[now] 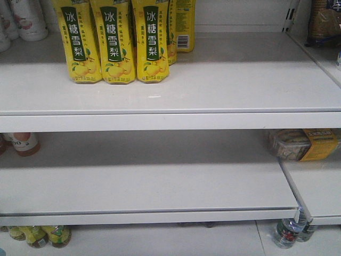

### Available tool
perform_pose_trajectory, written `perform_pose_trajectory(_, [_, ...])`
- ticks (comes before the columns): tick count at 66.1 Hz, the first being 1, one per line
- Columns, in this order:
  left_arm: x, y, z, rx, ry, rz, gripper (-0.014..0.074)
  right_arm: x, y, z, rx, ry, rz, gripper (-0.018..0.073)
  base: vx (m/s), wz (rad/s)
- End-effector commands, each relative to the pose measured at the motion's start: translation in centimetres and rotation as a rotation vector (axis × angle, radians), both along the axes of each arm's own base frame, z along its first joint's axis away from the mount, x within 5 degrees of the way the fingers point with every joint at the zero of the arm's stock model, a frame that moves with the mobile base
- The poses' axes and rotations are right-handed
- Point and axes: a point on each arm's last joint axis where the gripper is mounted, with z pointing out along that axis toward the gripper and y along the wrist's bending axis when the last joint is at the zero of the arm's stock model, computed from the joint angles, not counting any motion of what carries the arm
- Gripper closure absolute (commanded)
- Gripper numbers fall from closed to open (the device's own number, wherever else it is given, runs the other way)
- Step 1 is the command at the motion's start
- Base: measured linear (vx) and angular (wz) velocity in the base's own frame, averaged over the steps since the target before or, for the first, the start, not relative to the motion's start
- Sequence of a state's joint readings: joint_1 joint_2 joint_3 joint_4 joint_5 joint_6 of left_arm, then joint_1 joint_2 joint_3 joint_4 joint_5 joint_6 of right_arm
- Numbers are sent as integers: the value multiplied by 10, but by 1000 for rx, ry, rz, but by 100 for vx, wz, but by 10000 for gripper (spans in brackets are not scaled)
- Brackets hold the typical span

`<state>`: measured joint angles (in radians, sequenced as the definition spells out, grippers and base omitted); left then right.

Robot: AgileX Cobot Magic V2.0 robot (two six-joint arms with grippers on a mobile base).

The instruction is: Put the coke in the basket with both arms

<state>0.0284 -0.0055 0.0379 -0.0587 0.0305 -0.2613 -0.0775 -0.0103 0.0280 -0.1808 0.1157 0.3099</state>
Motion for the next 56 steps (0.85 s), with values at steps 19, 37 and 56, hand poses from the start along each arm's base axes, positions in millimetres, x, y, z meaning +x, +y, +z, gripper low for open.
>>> perform_pose_trajectory(19, [-4,0,17,84,-178,13,603,-1,1,4,-16,-83,6,561,0,0])
perform_pose_trajectory(37, [-4,0,17,84,-178,13,603,-1,1,4,-16,-83,6,561,0,0])
perform_pose_trajectory(56, [-4,0,17,84,-178,13,603,-1,1,4,-16,-83,6,561,0,0])
